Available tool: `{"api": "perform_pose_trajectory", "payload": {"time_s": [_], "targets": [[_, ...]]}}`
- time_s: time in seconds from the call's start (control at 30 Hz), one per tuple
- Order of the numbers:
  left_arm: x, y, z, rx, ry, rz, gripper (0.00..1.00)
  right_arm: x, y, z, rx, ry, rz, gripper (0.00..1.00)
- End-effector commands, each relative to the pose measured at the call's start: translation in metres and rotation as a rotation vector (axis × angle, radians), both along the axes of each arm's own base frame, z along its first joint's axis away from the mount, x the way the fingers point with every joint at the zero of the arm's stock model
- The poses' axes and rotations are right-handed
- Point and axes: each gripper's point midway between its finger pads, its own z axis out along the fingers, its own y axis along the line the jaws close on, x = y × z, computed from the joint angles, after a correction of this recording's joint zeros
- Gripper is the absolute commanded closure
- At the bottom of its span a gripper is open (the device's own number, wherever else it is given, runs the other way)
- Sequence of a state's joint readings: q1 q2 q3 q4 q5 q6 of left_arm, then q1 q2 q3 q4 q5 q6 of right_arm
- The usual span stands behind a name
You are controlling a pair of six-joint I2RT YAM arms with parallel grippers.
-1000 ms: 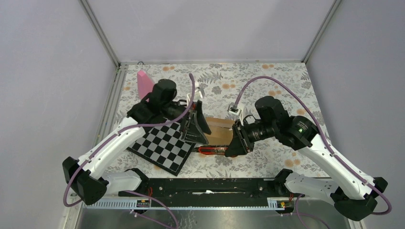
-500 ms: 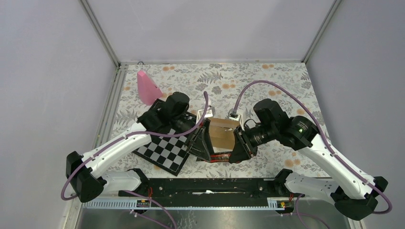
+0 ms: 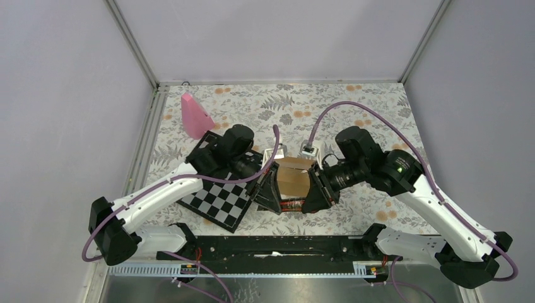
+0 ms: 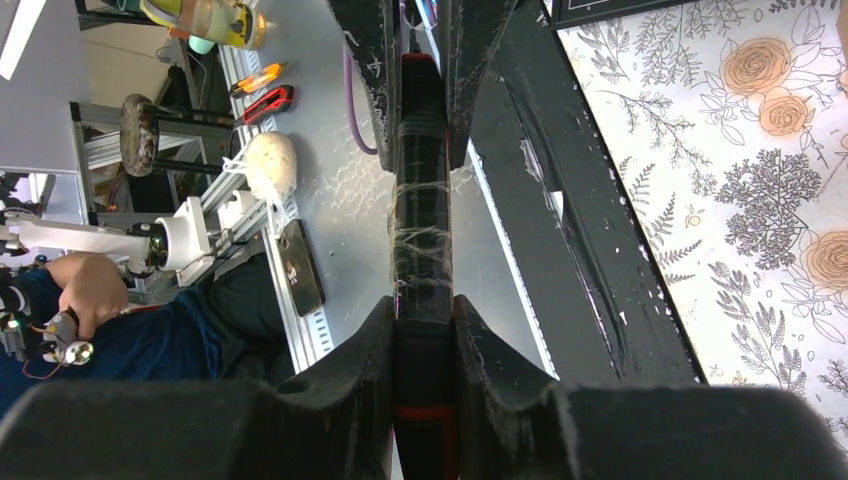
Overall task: Unpack the express box
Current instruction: Adjust the knife.
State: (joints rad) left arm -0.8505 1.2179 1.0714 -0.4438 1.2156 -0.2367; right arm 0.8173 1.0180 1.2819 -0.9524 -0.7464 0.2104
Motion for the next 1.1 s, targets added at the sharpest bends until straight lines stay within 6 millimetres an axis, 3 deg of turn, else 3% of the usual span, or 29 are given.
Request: {"api": "perform_pose_trajectory", "payload": {"time_s": [0.0, 0.07, 0.1, 0.17, 0.2, 0.27, 0.4, 0.47, 0.6, 0.73, 0.9, 1.07], "targets": [[-0.001, -0.004, 0.007, -0.075, -0.039, -0.024, 1.00, 0.015, 0.008, 0.018, 0.048, -0.083, -0.046, 0.93], [0.001, -0.006, 0.010, -0.096, -0.041, -0.008, 1.00, 0.027, 0.012, 0.020, 0.056, -0.115, -0.108, 0.47], [0.004, -0.008, 0.012, -0.108, -0.045, 0.010, 1.00, 0.033, 0.014, 0.022, 0.074, -0.130, -0.144, 0.30], [0.013, -0.009, 0.016, -0.136, -0.052, 0.055, 1.00, 0.047, 0.020, 0.029, 0.126, -0.166, -0.220, 0.06], [0.019, -0.008, 0.020, -0.157, -0.047, 0.079, 1.00, 0.053, 0.021, 0.031, 0.154, -0.179, -0.262, 0.01], [0.032, -0.002, 0.030, -0.211, -0.026, 0.125, 1.00, 0.067, 0.023, 0.044, 0.239, -0.218, -0.361, 0.01], [0.048, 0.014, 0.051, -0.314, -0.031, 0.198, 1.00, 0.085, 0.023, 0.047, 0.309, -0.232, -0.493, 0.00], [0.051, 0.014, 0.055, -0.320, -0.035, 0.209, 1.00, 0.091, 0.029, 0.049, 0.355, -0.217, -0.517, 0.00], [0.056, 0.011, 0.057, -0.329, -0.036, 0.234, 1.00, 0.104, 0.046, 0.074, 0.536, -0.170, -0.564, 0.01], [0.058, 0.010, 0.067, -0.372, -0.033, 0.254, 1.00, 0.120, 0.050, 0.083, 0.663, -0.144, -0.645, 0.04], [0.065, 0.005, 0.069, -0.371, -0.014, 0.283, 1.00, 0.127, 0.055, 0.090, 0.776, -0.126, -0.660, 0.13], [0.085, -0.004, 0.057, -0.299, 0.008, 0.356, 1.00, 0.126, 0.061, 0.085, 0.775, -0.141, -0.629, 0.20]]}}
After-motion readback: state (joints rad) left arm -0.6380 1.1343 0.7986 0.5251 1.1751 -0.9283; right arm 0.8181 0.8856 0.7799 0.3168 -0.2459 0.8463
